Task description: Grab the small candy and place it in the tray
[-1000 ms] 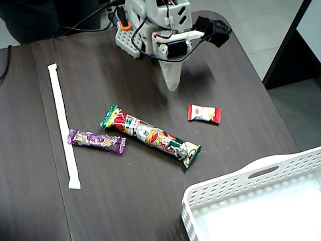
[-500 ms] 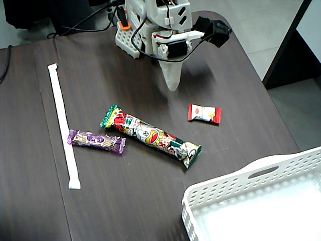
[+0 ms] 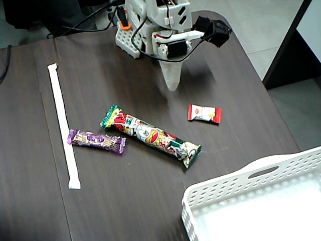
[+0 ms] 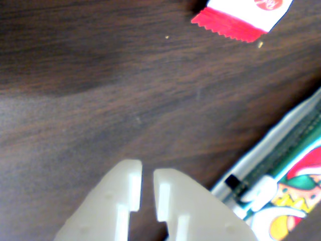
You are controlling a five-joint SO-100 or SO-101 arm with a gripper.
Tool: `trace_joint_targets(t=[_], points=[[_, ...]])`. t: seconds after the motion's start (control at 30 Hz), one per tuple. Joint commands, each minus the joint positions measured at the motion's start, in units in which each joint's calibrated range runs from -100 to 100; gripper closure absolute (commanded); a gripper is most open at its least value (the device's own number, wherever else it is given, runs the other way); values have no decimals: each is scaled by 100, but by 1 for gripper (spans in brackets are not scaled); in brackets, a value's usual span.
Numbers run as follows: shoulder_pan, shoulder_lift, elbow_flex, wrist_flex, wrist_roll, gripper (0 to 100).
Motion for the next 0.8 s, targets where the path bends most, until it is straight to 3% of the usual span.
trace_joint_targets(t=[0.0,0.77], points=[[-12,-33,-54,-78,-10,99],[-34,-33,-44,-78,-41,99]])
